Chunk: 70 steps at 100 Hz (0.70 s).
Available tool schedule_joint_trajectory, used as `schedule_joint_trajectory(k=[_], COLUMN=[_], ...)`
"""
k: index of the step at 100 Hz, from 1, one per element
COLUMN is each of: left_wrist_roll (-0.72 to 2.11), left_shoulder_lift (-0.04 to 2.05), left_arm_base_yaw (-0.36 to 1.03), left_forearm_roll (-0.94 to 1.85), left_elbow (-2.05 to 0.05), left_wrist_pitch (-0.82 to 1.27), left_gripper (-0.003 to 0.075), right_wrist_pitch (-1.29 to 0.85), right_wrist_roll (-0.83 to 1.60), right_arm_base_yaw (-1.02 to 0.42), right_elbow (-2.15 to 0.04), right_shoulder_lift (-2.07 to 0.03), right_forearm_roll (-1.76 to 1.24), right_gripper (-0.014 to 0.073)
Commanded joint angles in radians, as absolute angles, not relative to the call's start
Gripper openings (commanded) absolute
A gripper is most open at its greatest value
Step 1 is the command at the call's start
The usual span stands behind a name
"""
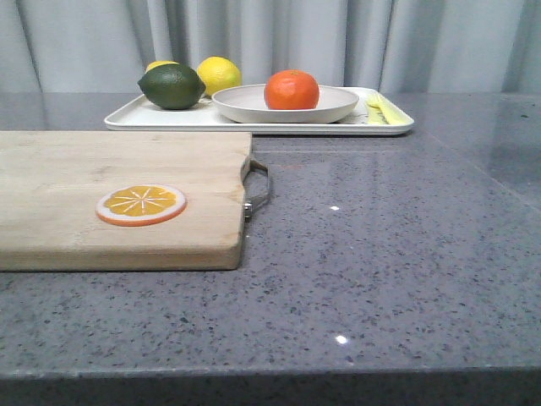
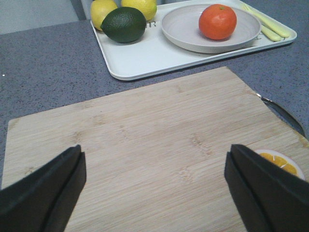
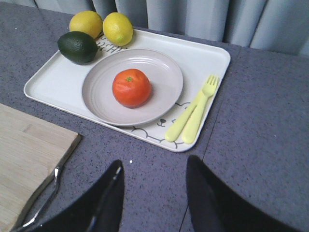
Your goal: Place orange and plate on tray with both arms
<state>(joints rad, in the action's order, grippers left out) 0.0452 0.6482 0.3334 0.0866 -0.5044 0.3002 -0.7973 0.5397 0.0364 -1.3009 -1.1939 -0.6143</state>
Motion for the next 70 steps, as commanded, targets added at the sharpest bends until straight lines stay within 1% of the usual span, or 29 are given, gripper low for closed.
schedule_joint_trajectory(k=[1,17,38,52,70], left_wrist_roll=[0.032,0.032,0.032,0.032,0.032], left_shoulder_lift=[0.645,0.645,0.645,0.645,0.645], left_arm_base_yaw=[0.327,0.327,0.327,0.327,0.327], left_forearm_roll=[0.097,0.109,0.115,0.115,0.115], left_elbow=[-0.529,-0.529,-0.531,-0.531,-0.531], left_wrist_pitch=[0.196,0.138,0.100,0.100,0.102], left_gripper=[0.0568,0.0568,0.0568,0.0568,0.0564], right_wrist_pitch=[-0.625,-0.473,-0.351,-0.276,-0.214], right_wrist_roll=[0.574,0.578,0.621,0.650,0.650], right_arm_base_yaw=[0.039,0.039,0.039,0.039,0.039], right_elbow=[-1.134,-0.814,-0.538,-0.440,-0.423], right_shoulder_lift=[-1.015,-0.752,-0.471,-0.376,-0.368], right_forearm_roll=[-0.642,-0.642,-0.632,-0.632,-0.633], right_gripper=[0.0332,0.0332,0.0332,0.0332,0.0330])
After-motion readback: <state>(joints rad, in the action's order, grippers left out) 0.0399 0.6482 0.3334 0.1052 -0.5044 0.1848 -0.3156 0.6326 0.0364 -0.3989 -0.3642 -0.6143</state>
